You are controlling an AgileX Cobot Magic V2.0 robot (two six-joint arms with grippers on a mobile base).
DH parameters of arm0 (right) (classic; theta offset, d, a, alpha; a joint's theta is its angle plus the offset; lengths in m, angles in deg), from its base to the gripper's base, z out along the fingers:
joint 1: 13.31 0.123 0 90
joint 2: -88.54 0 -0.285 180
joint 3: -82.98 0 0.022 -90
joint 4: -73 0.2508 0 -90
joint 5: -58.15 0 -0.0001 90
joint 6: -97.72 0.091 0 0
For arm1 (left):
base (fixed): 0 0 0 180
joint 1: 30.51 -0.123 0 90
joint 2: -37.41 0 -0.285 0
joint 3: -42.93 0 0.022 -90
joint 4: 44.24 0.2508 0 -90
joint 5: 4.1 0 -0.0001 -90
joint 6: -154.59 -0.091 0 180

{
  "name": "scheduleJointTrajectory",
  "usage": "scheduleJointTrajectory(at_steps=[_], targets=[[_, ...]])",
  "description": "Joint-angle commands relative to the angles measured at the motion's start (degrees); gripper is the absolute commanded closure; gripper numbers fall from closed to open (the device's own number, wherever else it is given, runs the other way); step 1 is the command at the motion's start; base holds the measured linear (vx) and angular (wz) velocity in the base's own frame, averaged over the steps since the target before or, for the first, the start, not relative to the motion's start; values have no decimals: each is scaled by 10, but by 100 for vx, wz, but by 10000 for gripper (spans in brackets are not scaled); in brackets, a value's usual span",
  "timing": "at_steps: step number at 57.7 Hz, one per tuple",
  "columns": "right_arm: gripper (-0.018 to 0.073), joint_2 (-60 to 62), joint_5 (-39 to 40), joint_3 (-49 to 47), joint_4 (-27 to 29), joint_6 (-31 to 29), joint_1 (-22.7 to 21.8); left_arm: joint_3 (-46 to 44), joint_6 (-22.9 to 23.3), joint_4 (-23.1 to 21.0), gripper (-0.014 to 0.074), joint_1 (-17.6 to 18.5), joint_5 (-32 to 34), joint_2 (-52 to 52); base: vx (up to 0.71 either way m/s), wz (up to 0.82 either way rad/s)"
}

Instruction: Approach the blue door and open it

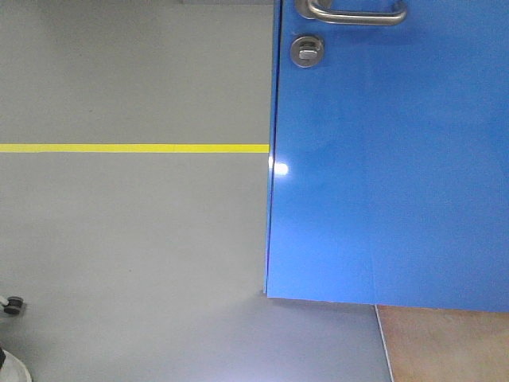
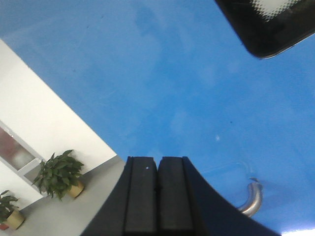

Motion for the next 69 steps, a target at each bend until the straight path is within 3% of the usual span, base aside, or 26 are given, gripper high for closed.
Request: scheduleJointTrajectory(at_steps=[1,59,69], targets=[[547,9,40,-17,8,-4,-2,-15,4,-1,524,4,49,-7,-6,13],[547,9,38,-17,5,-5,-3,-15,4,-1,524,4,49,-7,-1,2],[547,58,44,33,-34,-70,7,-15,4,-1,524,4,49,-7,0,0]])
